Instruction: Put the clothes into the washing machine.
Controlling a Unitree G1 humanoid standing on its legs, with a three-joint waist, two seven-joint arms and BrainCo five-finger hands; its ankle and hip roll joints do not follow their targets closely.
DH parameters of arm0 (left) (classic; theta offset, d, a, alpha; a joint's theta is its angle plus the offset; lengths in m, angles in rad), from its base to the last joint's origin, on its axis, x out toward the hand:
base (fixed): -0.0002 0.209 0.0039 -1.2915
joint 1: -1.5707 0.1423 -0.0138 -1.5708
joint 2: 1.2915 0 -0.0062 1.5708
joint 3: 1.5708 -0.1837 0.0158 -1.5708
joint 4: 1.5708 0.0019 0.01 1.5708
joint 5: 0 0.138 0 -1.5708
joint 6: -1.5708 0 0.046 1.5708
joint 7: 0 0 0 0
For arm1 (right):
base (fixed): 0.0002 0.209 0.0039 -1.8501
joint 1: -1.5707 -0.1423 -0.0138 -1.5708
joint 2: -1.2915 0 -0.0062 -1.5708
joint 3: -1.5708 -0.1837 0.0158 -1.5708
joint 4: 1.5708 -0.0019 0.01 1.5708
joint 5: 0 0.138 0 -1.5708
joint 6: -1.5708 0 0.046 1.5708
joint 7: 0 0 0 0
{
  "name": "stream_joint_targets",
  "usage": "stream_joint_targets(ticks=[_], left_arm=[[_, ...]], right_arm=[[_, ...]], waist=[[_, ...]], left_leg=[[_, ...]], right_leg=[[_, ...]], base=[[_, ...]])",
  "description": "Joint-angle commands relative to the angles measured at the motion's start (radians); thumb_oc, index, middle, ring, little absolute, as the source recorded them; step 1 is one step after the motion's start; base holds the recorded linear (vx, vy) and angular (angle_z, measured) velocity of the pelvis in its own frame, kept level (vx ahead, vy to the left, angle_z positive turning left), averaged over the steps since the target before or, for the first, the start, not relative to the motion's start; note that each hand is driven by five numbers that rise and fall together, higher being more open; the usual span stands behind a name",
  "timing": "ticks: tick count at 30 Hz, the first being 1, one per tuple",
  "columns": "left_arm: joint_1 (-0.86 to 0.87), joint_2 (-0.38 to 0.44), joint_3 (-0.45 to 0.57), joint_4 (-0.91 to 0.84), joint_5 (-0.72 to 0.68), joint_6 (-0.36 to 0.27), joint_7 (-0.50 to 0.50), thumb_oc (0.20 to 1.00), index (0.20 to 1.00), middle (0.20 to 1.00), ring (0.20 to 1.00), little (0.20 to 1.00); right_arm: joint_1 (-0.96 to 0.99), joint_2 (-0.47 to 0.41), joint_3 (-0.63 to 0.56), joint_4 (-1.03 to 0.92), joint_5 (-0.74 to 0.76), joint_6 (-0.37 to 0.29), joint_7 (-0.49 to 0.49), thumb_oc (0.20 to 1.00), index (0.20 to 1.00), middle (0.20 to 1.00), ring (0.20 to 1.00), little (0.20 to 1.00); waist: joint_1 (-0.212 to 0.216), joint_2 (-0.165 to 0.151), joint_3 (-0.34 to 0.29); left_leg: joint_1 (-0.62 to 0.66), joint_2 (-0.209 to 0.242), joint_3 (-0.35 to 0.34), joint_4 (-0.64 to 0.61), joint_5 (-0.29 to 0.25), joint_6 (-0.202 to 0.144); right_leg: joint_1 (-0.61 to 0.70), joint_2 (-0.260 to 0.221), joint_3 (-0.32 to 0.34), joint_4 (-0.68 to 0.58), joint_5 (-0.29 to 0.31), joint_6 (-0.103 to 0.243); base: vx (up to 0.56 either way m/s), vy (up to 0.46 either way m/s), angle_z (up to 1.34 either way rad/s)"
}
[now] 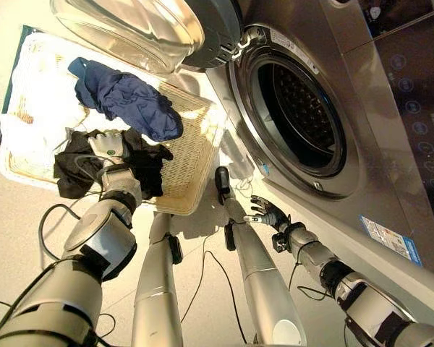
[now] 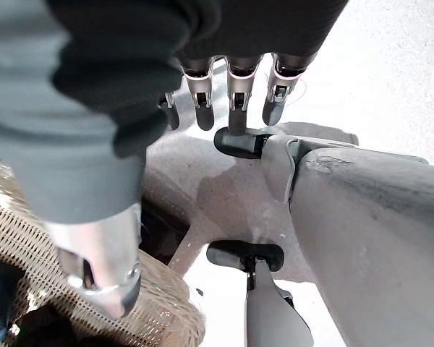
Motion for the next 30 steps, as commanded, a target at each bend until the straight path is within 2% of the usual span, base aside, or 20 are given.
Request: stream_joint_targets(ticks=[1, 5, 7, 8, 9, 12, 14, 18, 19, 22, 23, 27, 30], left_arm=[[0.064, -0.047, 0.035, 0.02, 0.028, 0.004, -0.109, 0.2, 0.2, 0.2, 0.2, 0.2], [0.079, -0.062, 0.027, 0.013, -0.018, -0.008, -0.094, 0.2, 0.2, 0.2, 0.2, 0.2], [0.09, -0.076, 0.042, 0.015, -0.101, -0.076, -0.006, 0.2, 0.2, 0.2, 0.2, 0.2], [0.091, -0.076, 0.043, 0.016, -0.101, -0.081, -0.002, 0.2, 0.2, 0.2, 0.2, 0.2], [0.099, -0.07, 0.056, 0.013, -0.152, -0.123, 0.055, 0.2, 0.2, 0.2, 0.2, 0.2], [0.117, -0.059, 0.078, 0.011, -0.202, -0.184, 0.116, 0.2, 0.2, 0.2, 0.2, 0.2], [0.132, -0.042, 0.1, -0.002, -0.276, -0.25, 0.134, 0.2, 0.2, 0.2, 0.2, 0.2], [0.148, -0.016, 0.126, -0.036, -0.371, -0.299, 0.134, 0.2, 0.2, 0.2, 0.2, 0.2], [0.171, 0.008, 0.153, -0.091, -0.432, -0.32, 0.117, 0.2, 0.2, 0.2, 0.2, 0.2], [0.189, 0.024, 0.179, -0.132, -0.467, -0.332, 0.119, 0.2, 0.2, 0.2, 0.2, 0.2], [0.241, 0.049, 0.243, -0.23, -0.53, -0.364, 0.135, 0.2, 0.2, 0.2, 0.2, 0.2], [0.321, 0.07, 0.324, -0.357, -0.618, -0.429, 0.167, 0.2, 0.2, 0.2, 0.2, 0.2], [0.447, 0.07, 0.412, -0.531, -0.716, -0.49, 0.124, 0.2, 0.2, 0.2, 0.2, 0.2]], right_arm=[[0.012, -0.015, 0.009, -0.006, 0.016, -0.008, 0.019, 1.0, 1.0, 1.0, 1.0, 1.0], [0.006, -0.012, 0.0, 0.016, -0.002, -0.004, 0.02, 1.0, 1.0, 1.0, 1.0, 1.0], [-0.001, -0.003, -0.018, 0.052, -0.02, 0.009, 0.02, 1.0, 1.0, 1.0, 1.0, 1.0], [-0.002, -0.002, -0.02, 0.055, -0.02, 0.009, 0.021, 1.0, 1.0, 1.0, 1.0, 1.0], [-0.007, 0.0, -0.031, 0.073, -0.028, 0.011, 0.024, 1.0, 1.0, 1.0, 1.0, 1.0], [-0.005, 0.003, -0.04, 0.096, -0.036, 0.001, 0.032, 1.0, 1.0, 1.0, 1.0, 1.0], [-0.009, 0.002, -0.054, 0.104, -0.041, 0.003, 0.039, 1.0, 1.0, 1.0, 1.0, 1.0], [-0.008, -0.005, -0.072, 0.097, -0.047, 0.004, 0.043, 1.0, 1.0, 1.0, 1.0, 1.0], [0.003, -0.012, -0.084, 0.081, -0.053, 0.003, 0.038, 1.0, 1.0, 1.0, 1.0, 1.0], [0.012, -0.018, -0.095, 0.065, -0.057, 0.001, 0.034, 1.0, 1.0, 1.0, 1.0, 1.0], [0.039, -0.025, -0.118, 0.03, -0.064, -0.011, 0.023, 1.0, 1.0, 1.0, 1.0, 1.0], [0.071, -0.033, -0.142, -0.02, -0.064, -0.017, 0.017, 1.0, 1.0, 1.0, 1.0, 1.0], [0.127, -0.038, -0.175, -0.108, -0.065, -0.007, 0.0, 1.0, 1.0, 1.0, 1.0, 1.0]], waist=[[0.001, -0.037, 0.002], [0.007, -0.025, 0.002], [0.022, -0.005, 0.002], [0.023, -0.003, 0.002], [0.032, 0.008, 0.002], [0.049, 0.026, 0.002], [0.065, 0.045, 0.002], [0.08, 0.069, 0.002], [0.093, 0.089, 0.002], [0.101, 0.1, 0.002], [0.12, 0.12, 0.002], [0.14, 0.137, 0.002], [0.165, 0.153, -0.027]], left_leg=[[0.018, -0.089, -0.034, 0.068, -0.082, -0.027], [0.049, -0.086, -0.037, 0.039, -0.068, -0.03], [0.109, -0.082, -0.045, -0.007, -0.046, -0.033], [0.113, -0.081, -0.046, -0.009, -0.044, -0.033], [0.145, -0.079, -0.051, -0.033, -0.03, -0.037], [0.202, -0.074, -0.056, -0.067, -0.017, -0.041], [0.265, -0.068, -0.06, -0.102, -0.001, -0.047], [0.327, -0.064, -0.067, -0.128, 0.012, -0.051], [0.373, -0.062, -0.074, -0.144, 0.014, -0.053], [0.394, -0.063, -0.078, -0.148, 0.014, -0.053], [0.444, -0.065, -0.091, -0.154, 0.01, -0.052], [0.505, -0.066, -0.101, -0.169, 0.003, -0.053], [0.541, -0.069, -0.111, -0.194, 0.001, -0.052]], right_leg=[[0.032, 0.048, -0.021, -0.15, 0.133, 0.038], [0.059, 0.052, -0.02, -0.152, 0.125, 0.035], [0.11, 0.058, -0.022, -0.159, 0.114, 0.029], [0.114, 0.058, -0.023, -0.16, 0.113, 0.028], [0.142, 0.057, -0.027, -0.165, 0.109, 0.027], [0.195, 0.06, -0.034, -0.177, 0.101, 0.024], [0.251, 0.058, -0.046, -0.186, 0.093, 0.024], [0.311, 0.055, -0.063, -0.189, 0.082, 0.025], [0.357, 0.048, -0.079, -0.192, 0.072, 0.027], [0.381, 0.043, -0.09, -0.194, 0.066, 0.029], [0.439, 0.033, -0.112, -0.198, 0.053, 0.032], [0.507, 0.024, -0.136, -0.212, 0.04, 0.036], [0.551, 0.015, -0.157, -0.226, 0.03, 0.04]], base=[[0.0, 0.0, 0.0], [-0.01, -0.004, 0.0], [-0.04, -0.034, 0.01], [-0.04, -0.049, 0.02], [-0.02, -0.035, 0.03], [-0.03, -0.028, 0.06], [-0.03, -0.022, 0.11], [-0.03, -0.025, 0.15], [-0.02, -0.026, 0.25], [-0.03, -0.036, 0.23], [-0.04, -0.062, 0.3], [-0.02, -0.047, 0.37], [0.02, -0.042, 0.15]])
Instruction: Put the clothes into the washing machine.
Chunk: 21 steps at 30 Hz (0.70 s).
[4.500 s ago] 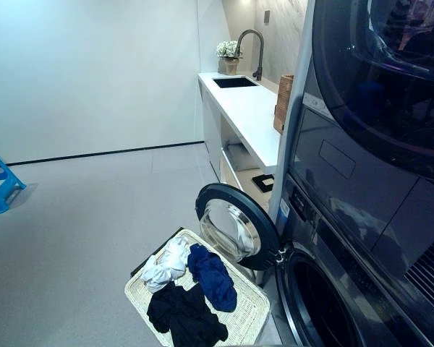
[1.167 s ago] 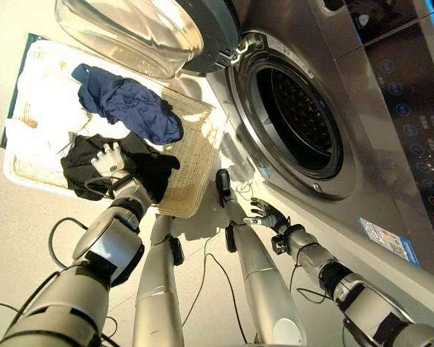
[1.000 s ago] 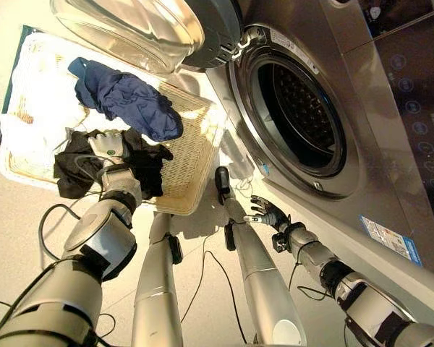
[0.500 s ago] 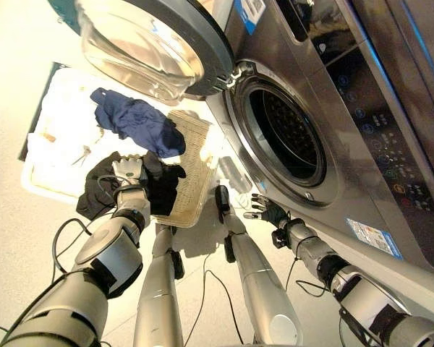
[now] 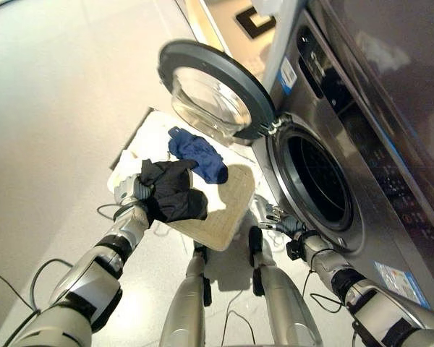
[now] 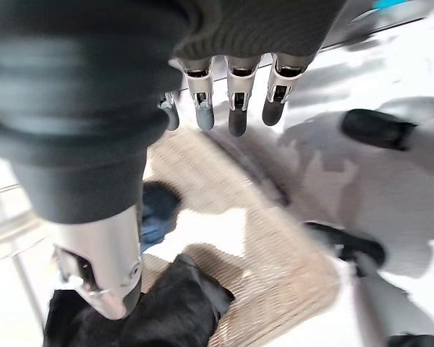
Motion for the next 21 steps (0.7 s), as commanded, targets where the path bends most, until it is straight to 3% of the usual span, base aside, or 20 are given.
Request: stream_joint_targets(ticks=[1, 3, 5, 7, 9, 10, 14, 21], left_arm=[[0.01, -0.01, 0.082, -0.116, -0.131, -0.108, -0.034, 0.2, 0.2, 0.2, 0.2, 0.2], [0.092, -0.016, 0.116, -0.226, -0.22, -0.16, -0.107, 0.2, 0.2, 0.2, 0.2, 0.2], [0.201, -0.022, 0.142, -0.388, -0.31, -0.186, -0.218, 0.2, 0.2, 0.2, 0.2, 0.2], [0.235, -0.026, 0.152, -0.442, -0.341, -0.192, -0.271, 0.2, 0.2, 0.2, 0.2, 0.2], [0.264, -0.027, 0.158, -0.497, -0.364, -0.189, -0.312, 0.2, 0.2, 0.2, 0.2, 0.2], [0.307, -0.022, 0.166, -0.592, -0.42, -0.173, -0.397, 0.2, 0.2, 0.2, 0.2, 0.2], [0.343, -0.013, 0.166, -0.697, -0.468, -0.143, -0.522, 0.2, 0.2, 0.2, 0.2, 0.2], [0.365, -0.008, 0.14, -0.775, -0.492, -0.09, -0.606, 0.2, 0.2, 0.2, 0.2, 0.2]], right_arm=[[0.057, 0.002, -0.053, -0.136, -0.008, -0.009, -0.018, 1.0, 1.0, 1.0, 1.0, 1.0], [0.087, 0.002, -0.068, -0.194, -0.012, -0.013, -0.028, 1.0, 1.0, 1.0, 1.0, 1.0], [0.128, 0.004, -0.08, -0.293, -0.013, 0.004, -0.049, 1.0, 1.0, 1.0, 1.0, 1.0], [0.139, 0.004, -0.081, -0.327, -0.017, 0.005, -0.047, 1.0, 1.0, 1.0, 1.0, 1.0], [0.15, 0.002, -0.078, -0.37, -0.023, 0.012, -0.05, 1.0, 1.0, 1.0, 1.0, 1.0], [0.16, -0.002, -0.069, -0.43, -0.048, 0.012, -0.046, 1.0, 1.0, 1.0, 1.0, 1.0], [0.163, -0.011, -0.048, -0.521, -0.079, 0.026, -0.005, 1.0, 1.0, 1.0, 1.0, 1.0], [0.176, -0.028, 0.018, -0.634, -0.096, 0.085, 0.124, 1.0, 1.0, 1.0, 1.0, 1.0]], waist=[[0.005, -0.061, 0.012], [0.02, -0.051, -0.006], [0.036, -0.04, -0.032], [0.041, -0.037, -0.043], [0.046, -0.034, -0.054], [0.055, -0.027, -0.074], [0.064, -0.024, -0.101], [0.074, -0.031, -0.144]], left_leg=[[0.064, -0.096, 0.054, 0.003, -0.072, -0.001], [0.085, -0.097, 0.049, -0.016, -0.072, 0.0], [0.111, -0.099, 0.044, -0.031, -0.078, 0.002], [0.12, -0.099, 0.044, -0.034, -0.081, 0.003], [0.129, -0.101, 0.042, -0.036, -0.084, 0.004], [0.146, -0.103, 0.04, -0.036, -0.09, 0.007], [0.173, -0.106, 0.036, -0.031, -0.098, 0.013], [0.212, -0.109, 0.027, -0.03, -0.105, 0.019]], right_leg=[[0.076, -0.005, 0.001, -0.194, 0.101, 0.08], [0.101, -0.009, -0.012, -0.202, 0.093, 0.082], [0.134, -0.015, -0.03, -0.212, 0.083, 0.083], [0.147, -0.018, -0.038, -0.215, 0.079, 0.084], [0.161, -0.02, -0.044, -0.219, 0.075, 0.084], [0.185, -0.026, -0.057, -0.219, 0.066, 0.082], [0.22, -0.034, -0.074, -0.215, 0.053, 0.08], [0.271, -0.037, -0.089, -0.216, 0.039, 0.079]], base=[[0.01, -0.038, 0.13], [0.01, -0.024, 0.12], [0.02, -0.01, 0.21], [0.01, 0.009, 0.23], [0.02, 0.021, 0.18], [0.02, 0.024, 0.2], [0.03, 0.019, 0.16], [0.05, -0.012, 0.06]])
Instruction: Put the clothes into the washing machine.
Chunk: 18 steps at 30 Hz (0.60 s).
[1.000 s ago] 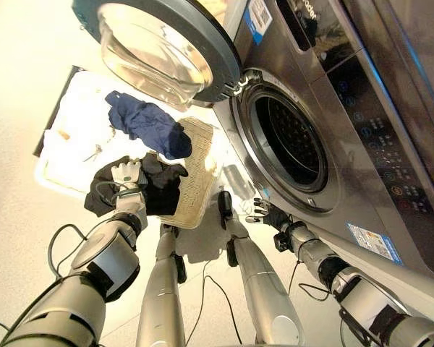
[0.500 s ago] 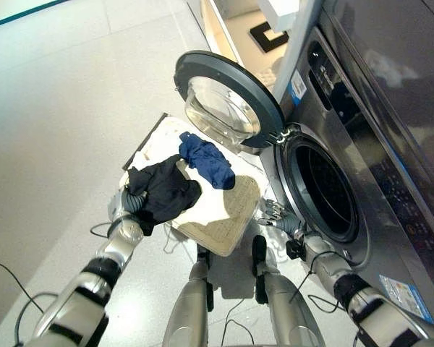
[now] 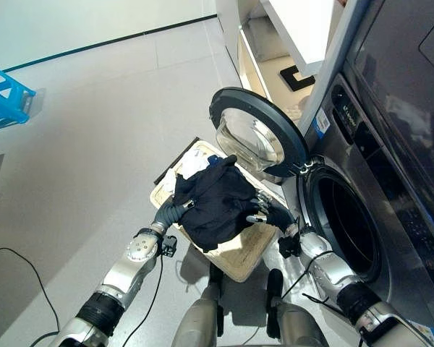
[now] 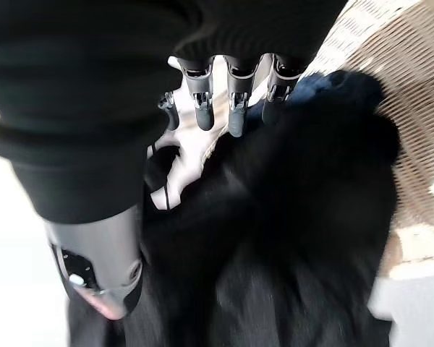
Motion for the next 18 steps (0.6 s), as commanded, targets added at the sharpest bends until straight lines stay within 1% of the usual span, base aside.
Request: stream_joint_targets(ticks=[1, 4, 5, 9, 10, 13, 18], left_arm=[[-0.029, 0.027, 0.011, -0.05, -0.037, -0.009, -0.043, 0.2, 0.2, 0.2, 0.2, 0.2], [-0.037, 0.028, -0.002, -0.053, -0.036, 0.006, -0.045, 0.2, 0.2, 0.2, 0.2, 0.2], [-0.043, 0.027, -0.014, -0.055, -0.03, 0.016, -0.041, 0.2, 0.2, 0.2, 0.2, 0.2], [-0.055, 0.027, -0.034, -0.057, -0.018, 0.023, -0.027, 0.2, 0.2, 0.2, 0.2, 0.2], [-0.064, 0.028, -0.049, -0.056, -0.008, 0.023, -0.01, 0.2, 0.2, 0.2, 0.2, 0.2], [-0.072, 0.028, -0.06, -0.06, 0.004, 0.029, 0.009, 0.2, 0.2, 0.2, 0.2, 0.2], [-0.091, 0.024, -0.09, -0.053, 0.005, 0.033, 0.019, 0.2, 0.2, 0.2, 0.2, 0.2]], right_arm=[[0.009, 0.012, 0.07, -0.114, 0.008, 0.024, 0.11, 1.0, 1.0, 1.0, 1.0, 1.0], [0.005, 0.008, 0.088, -0.136, 0.024, 0.043, 0.132, 1.0, 1.0, 1.0, 1.0, 1.0], [0.005, 0.009, 0.102, -0.15, 0.033, 0.059, 0.149, 1.0, 1.0, 1.0, 1.0, 1.0], [0.002, 0.005, 0.124, -0.172, 0.06, 0.08, 0.181, 1.0, 1.0, 1.0, 1.0, 1.0], [-0.005, 0.004, 0.136, -0.184, 0.096, 0.099, 0.207, 1.0, 1.0, 1.0, 1.0, 1.0], [-0.009, 0.005, 0.145, -0.198, 0.132, 0.117, 0.217, 1.0, 1.0, 1.0, 1.0, 1.0], [-0.007, 0.019, 0.162, -0.222, 0.247, 0.16, 0.241, 1.0, 1.0, 1.0, 1.0, 1.0]], waist=[[0.022, -0.103, -0.077], [0.021, -0.105, -0.086], [0.019, -0.107, -0.093], [0.016, -0.109, -0.095], [0.014, -0.11, -0.093], [0.013, -0.112, -0.09], [0.006, -0.115, -0.079]], left_leg=[[0.069, -0.108, 0.063, 0.006, -0.107, 0.023], [0.079, -0.107, 0.062, 0.001, -0.107, 0.024], [0.084, -0.107, 0.063, 0.0, -0.109, 0.026], [0.087, -0.106, 0.068, 0.0, -0.111, 0.029], [0.089, -0.106, 0.072, 0.0, -0.112, 0.032], [0.089, -0.105, 0.077, 0.0, -0.113, 0.033], [0.086, -0.104, 0.086, 0.0, -0.114, 0.036]], right_leg=[[0.049, -0.024, -0.003, -0.111, 0.048, 0.066], [0.06, -0.023, -0.003, -0.114, 0.047, 0.066], [0.065, -0.021, 0.0, -0.117, 0.047, 0.065], [0.069, -0.02, 0.003, -0.121, 0.047, 0.065], [0.071, -0.019, 0.006, -0.122, 0.048, 0.064], [0.071, -0.018, 0.01, -0.124, 0.049, 0.065], [0.064, -0.016, 0.022, -0.127, 0.053, 0.065]], base=[[0.04, -0.023, 0.03], [0.02, -0.015, 0.02], [0.0, 0.0, 0.0], [0.0, 0.0, 0.0], [0.0, 0.0, 0.0], [0.0, 0.0, 0.0], [-0.04, -0.01, -0.01]])
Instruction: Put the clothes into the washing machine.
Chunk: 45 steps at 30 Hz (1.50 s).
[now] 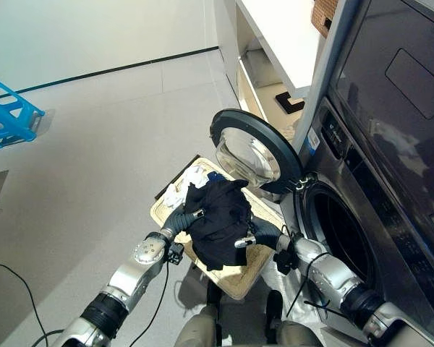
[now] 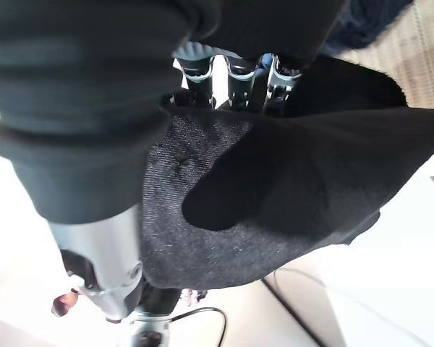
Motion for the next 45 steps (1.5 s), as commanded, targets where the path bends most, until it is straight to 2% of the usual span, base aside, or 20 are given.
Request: stream_joint_targets(ticks=[1, 6, 11, 16, 18, 19, 20, 21, 22, 23, 28, 34, 40, 41, 42, 45], left_arm=[[-0.088, 0.023, -0.012, -0.048, 0.007, -0.039, 0.007, 0.2, 0.2, 0.2, 0.2, 0.2], [-0.095, 0.023, -0.037, -0.048, 0.013, -0.034, -0.002, 0.2, 0.2, 0.2, 0.2, 0.2], [-0.096, 0.023, -0.063, -0.049, -0.018, -0.04, -0.007, 0.2, 0.2, 0.2, 0.2, 0.2], [-0.062, 0.021, -0.052, -0.076, -0.001, -0.073, 0.015, 0.2, 0.2, 0.2, 0.2, 0.2], [-0.05, 0.023, -0.045, -0.088, 0.018, -0.076, 0.025, 0.2, 0.2, 0.2, 0.2, 0.2], [-0.046, 0.025, -0.045, -0.095, 0.039, -0.079, 0.03, 0.2, 0.2, 0.2, 0.2, 0.2], [-0.044, 0.028, -0.046, -0.097, 0.049, -0.081, 0.03, 0.2, 0.2, 0.2, 0.2, 0.2], [-0.038, 0.036, -0.048, -0.099, 0.071, -0.087, 0.027, 0.2, 0.2, 0.2, 0.2, 0.2], [-0.038, 0.037, -0.049, -0.098, 0.07, -0.089, 0.028, 0.2, 0.2, 0.2, 0.2, 0.2], [-0.038, 0.038, -0.051, -0.096, 0.067, -0.091, 0.029, 0.2, 0.2, 0.2, 0.2, 0.2], [-0.048, 0.044, -0.064, -0.087, 0.151, -0.093, 0.075, 0.2, 0.2, 0.2, 0.2, 0.2], [-0.059, 0.067, -0.094, -0.07, 0.228, -0.045, 0.02, 0.2, 0.2, 0.2, 0.2, 0.2], [-0.097, 0.093, -0.156, -0.045, 0.32, 0.01, -0.083, 0.2, 0.2, 0.2, 0.2, 0.2], [-0.102, 0.098, -0.165, -0.044, 0.325, 0.017, -0.089, 0.457, 0.457, 0.457, 0.457, 0.457], [-0.107, 0.102, -0.173, -0.04, 0.313, 0.034, -0.072, 1.0, 1.0, 1.0, 1.0, 1.0], [-0.111, 0.092, -0.175, -0.024, 0.285, 0.057, -0.021, 1.0, 1.0, 1.0, 1.0, 1.0]], right_arm=[[-0.014, 0.079, 0.041, -0.134, 0.116, -0.002, 0.051, 1.0, 1.0, 1.0, 1.0, 1.0], [-0.009, 0.093, 0.054, -0.14, 0.178, 0.018, 0.047, 1.0, 1.0, 1.0, 1.0, 1.0], [0.003, 0.11, 0.054, -0.139, 0.297, 0.024, -0.002, 1.0, 1.0, 1.0, 1.0, 1.0], [0.048, 0.126, 0.047, -0.141, 0.377, 0.005, -0.061, 1.0, 1.0, 1.0, 1.0, 1.0], [0.061, 0.125, 0.044, -0.14, 0.363, 0.003, -0.063, 1.0, 1.0, 1.0, 1.0, 1.0], [0.066, 0.124, 0.045, -0.141, 0.352, -0.002, -0.069, 0.878, 0.878, 0.878, 0.878, 0.878], [0.066, 0.124, 0.045, -0.143, 0.352, -0.003, -0.072, 0.831, 0.831, 0.831, 0.831, 0.831], [0.072, 0.117, 0.042, -0.15, 0.35, 0.001, -0.08, 0.269, 0.269, 0.269, 0.269, 0.269], [0.072, 0.116, 0.042, -0.15, 0.349, 0.002, -0.084, 0.269, 0.269, 0.269, 0.269, 0.269], [0.071, 0.114, 0.041, -0.15, 0.347, 0.003, -0.09, 0.2, 0.2, 0.2, 0.2, 0.2], [0.07, 0.109, 0.043, -0.15, 0.332, -0.002, -0.117, 0.2, 0.2, 0.2, 0.2, 0.2], [0.077, 0.1, 0.047, -0.15, 0.351, -0.003, -0.15, 0.2, 0.2, 0.2, 0.2, 0.2], [0.074, 0.096, 0.053, -0.136, 0.399, -0.011, -0.186, 0.2, 0.2, 0.2, 0.2, 0.2], [0.077, 0.092, 0.055, -0.135, 0.411, -0.013, -0.187, 0.2, 0.2, 0.2, 0.2, 0.2], [0.081, 0.09, 0.055, -0.127, 0.42, -0.017, -0.183, 0.2, 0.2, 0.2, 0.2, 0.2], [0.09, 0.092, 0.052, -0.114, 0.466, -0.015, -0.179, 0.2, 0.2, 0.2, 0.2, 0.2]], waist=[[0.008, -0.109, -0.004], [0.003, -0.109, 0.006], [-0.003, -0.109, 0.02], [-0.01, -0.106, 0.036], [-0.011, -0.104, 0.043], [-0.011, -0.103, 0.046], [-0.012, -0.102, 0.047], [-0.013, -0.101, 0.051], [-0.014, -0.101, 0.052], [-0.014, -0.101, 0.053], [-0.017, -0.103, 0.06], [-0.023, -0.106, 0.067], [-0.04, -0.103, 0.083], [-0.043, -0.102, 0.085], [-0.046, -0.101, 0.09], [-0.051, -0.098, 0.101]], left_leg=[[0.059, -0.113, 0.09, 0.0, -0.108, 0.036], [0.055, -0.112, 0.099, 0.001, -0.108, 0.038], [0.049, -0.11, 0.112, 0.0, -0.107, 0.038], [0.043, -0.11, 0.122, 0.001, -0.109, 0.04], [0.042, -0.11, 0.125, 0.001, -0.109, 0.04], [0.04, -0.11, 0.126, 0.001, -0.109, 0.041], [0.04, -0.11, 0.126, 0.001, -0.108, 0.04], [0.036, -0.11, 0.127, 0.002, -0.107, 0.04], [0.036, -0.111, 0.127, 0.002, -0.107, 0.04], [0.035, -0.111, 0.127, 0.003, -0.107, 0.04], [0.03, -0.112, 0.126, 0.002, -0.108, 0.04], [0.027, -0.112, 0.123, 0.003, -0.109, 0.043], [0.019, -0.113, 0.115, 0.008, -0.11, 0.05], [0.017, -0.113, 0.117, 0.011, -0.11, 0.05], [0.016, -0.114, 0.118, 0.015, -0.111, 0.051], [0.01, -0.116, 0.121, 0.026, -0.113, 0.053]], right_leg=[[0.007, -0.036, 0.037, -0.066, 0.036, 0.071], [0.001, -0.034, 0.045, -0.067, 0.038, 0.071], [-0.009, -0.032, 0.054, -0.071, 0.045, 0.071], [-0.02, -0.029, 0.066, -0.071, 0.048, 0.07], [-0.023, -0.028, 0.068, -0.072, 0.048, 0.069], [-0.024, -0.028, 0.068, -0.071, 0.048, 0.068], [-0.024, -0.028, 0.069, -0.071, 0.048, 0.068], [-0.028, -0.028, 0.072, -0.069, 0.049, 0.068], [-0.029, -0.028, 0.072, -0.069, 0.049, 0.068], [-0.029, -0.027, 0.073, -0.068, 0.048, 0.068], [-0.035, -0.025, 0.08, -0.069, 0.048, 0.068], [-0.044, -0.017, 0.098, -0.062, 0.047, 0.067], [-0.064, -0.01, 0.124, -0.017, 0.026, 0.064], [-0.068, -0.009, 0.127, -0.008, 0.022, 0.063], [-0.071, -0.009, 0.13, 0.0, 0.018, 0.063], [-0.076, -0.009, 0.132, 0.014, 0.012, 0.061]], base=[[0.0, 0.0, 0.0], [-0.01, -0.002, 0.0], [-0.02, -0.002, -0.01], [-0.02, 0.007, -0.08], [-0.01, 0.012, -0.07], [0.0, 0.008, -0.1], [-0.01, 0.014, -0.08], [0.0, 0.011, -0.05], [0.0, 0.0, 0.0], [0.0, 0.0, 0.0], [0.0, 0.0, 0.0], [0.02, -0.014, -0.03], [0.02, -0.012, -0.05], [0.05, -0.019, -0.19], [0.05, -0.019, -0.15], [0.05, -0.031, -0.07]])
